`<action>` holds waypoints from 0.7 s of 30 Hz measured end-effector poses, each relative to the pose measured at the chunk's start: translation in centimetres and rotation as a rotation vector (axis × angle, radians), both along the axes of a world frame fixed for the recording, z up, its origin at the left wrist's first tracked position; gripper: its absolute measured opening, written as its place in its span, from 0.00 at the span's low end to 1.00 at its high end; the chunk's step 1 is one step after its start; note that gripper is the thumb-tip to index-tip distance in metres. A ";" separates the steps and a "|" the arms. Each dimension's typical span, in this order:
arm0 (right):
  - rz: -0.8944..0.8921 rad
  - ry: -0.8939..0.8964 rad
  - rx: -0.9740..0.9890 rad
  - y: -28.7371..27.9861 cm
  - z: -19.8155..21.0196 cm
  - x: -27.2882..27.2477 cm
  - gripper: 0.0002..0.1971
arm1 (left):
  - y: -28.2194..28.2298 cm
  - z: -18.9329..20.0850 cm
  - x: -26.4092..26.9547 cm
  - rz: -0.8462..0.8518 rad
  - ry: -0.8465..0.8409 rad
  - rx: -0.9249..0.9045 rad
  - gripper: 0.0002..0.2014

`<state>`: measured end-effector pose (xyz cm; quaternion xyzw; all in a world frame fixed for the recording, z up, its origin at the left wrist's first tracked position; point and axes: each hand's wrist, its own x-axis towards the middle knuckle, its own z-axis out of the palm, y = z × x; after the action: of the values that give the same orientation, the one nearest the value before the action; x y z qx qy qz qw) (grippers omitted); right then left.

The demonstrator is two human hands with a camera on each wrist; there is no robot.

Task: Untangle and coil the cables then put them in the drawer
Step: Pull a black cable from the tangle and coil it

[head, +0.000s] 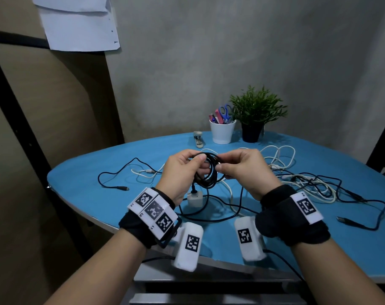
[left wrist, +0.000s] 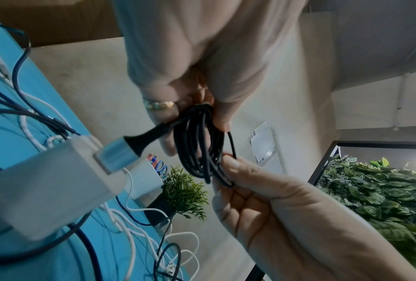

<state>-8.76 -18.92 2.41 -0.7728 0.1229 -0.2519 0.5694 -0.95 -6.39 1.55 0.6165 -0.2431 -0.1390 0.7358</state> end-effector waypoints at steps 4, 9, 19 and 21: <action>0.041 0.050 -0.017 -0.5 -0.1 -0.3 0.11 | 0.3 0.0 0.1 -0.012 -0.011 0.028 0.05; 0.016 0.049 0.022 -0.3 -0.2 0.0 0.10 | 0.0 -0.1 0.1 0.026 -0.113 0.057 0.07; -0.155 0.058 -0.226 0.2 -0.7 0.7 0.07 | -0.5 0.0 -0.5 0.014 -0.112 0.038 0.06; -0.158 0.071 -0.210 0.1 -0.6 0.7 0.08 | -0.4 0.1 -0.3 0.051 -0.172 0.090 0.07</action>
<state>-8.05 -18.87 1.81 -0.8244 0.1767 -0.2799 0.4592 -1.28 -6.80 1.67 0.6645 -0.2834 -0.0774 0.6871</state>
